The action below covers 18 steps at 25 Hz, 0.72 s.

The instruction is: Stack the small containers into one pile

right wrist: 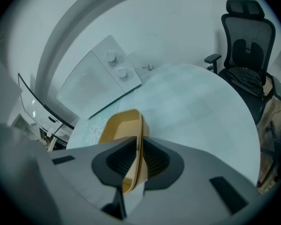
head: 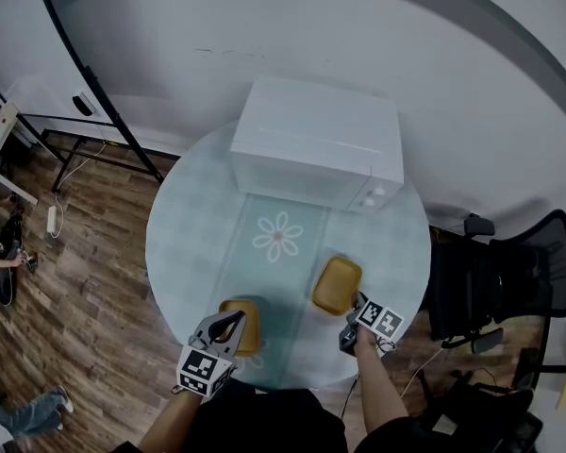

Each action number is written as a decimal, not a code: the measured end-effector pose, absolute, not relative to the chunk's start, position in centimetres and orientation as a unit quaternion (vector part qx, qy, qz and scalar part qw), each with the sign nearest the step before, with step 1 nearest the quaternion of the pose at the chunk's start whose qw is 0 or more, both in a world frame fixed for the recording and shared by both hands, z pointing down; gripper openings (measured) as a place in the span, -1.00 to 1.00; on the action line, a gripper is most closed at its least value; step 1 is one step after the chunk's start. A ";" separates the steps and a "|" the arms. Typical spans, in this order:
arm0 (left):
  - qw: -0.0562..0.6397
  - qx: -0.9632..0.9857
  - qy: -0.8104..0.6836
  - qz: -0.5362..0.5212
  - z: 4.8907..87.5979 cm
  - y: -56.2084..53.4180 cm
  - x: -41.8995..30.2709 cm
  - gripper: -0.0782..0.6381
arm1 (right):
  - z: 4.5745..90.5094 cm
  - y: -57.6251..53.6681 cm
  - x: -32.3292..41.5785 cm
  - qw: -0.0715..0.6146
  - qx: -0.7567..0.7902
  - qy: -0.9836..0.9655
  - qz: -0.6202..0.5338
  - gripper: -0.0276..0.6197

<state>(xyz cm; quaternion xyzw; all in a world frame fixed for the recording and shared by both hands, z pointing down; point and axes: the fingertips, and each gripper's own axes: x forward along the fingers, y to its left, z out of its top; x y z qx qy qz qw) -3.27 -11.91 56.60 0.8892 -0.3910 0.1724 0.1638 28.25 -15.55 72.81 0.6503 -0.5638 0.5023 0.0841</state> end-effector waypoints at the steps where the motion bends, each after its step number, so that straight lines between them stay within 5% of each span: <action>1: 0.164 0.888 -0.393 0.172 56.6 -11.9 -3.5 -0.73 | 72.4 -15.6 28.5 0.084 0.658 -0.564 0.491 -0.81; 7: 0.163 0.882 -0.408 0.168 56.6 -12.3 -5.1 -0.73 | 67.8 -16.4 26.9 0.089 0.674 -0.626 0.381 -0.82; 18: 0.170 0.872 -0.429 0.163 56.6 -11.2 -7.7 -0.73 | 66.2 -14.7 12.3 0.177 0.543 -0.757 0.317 -0.83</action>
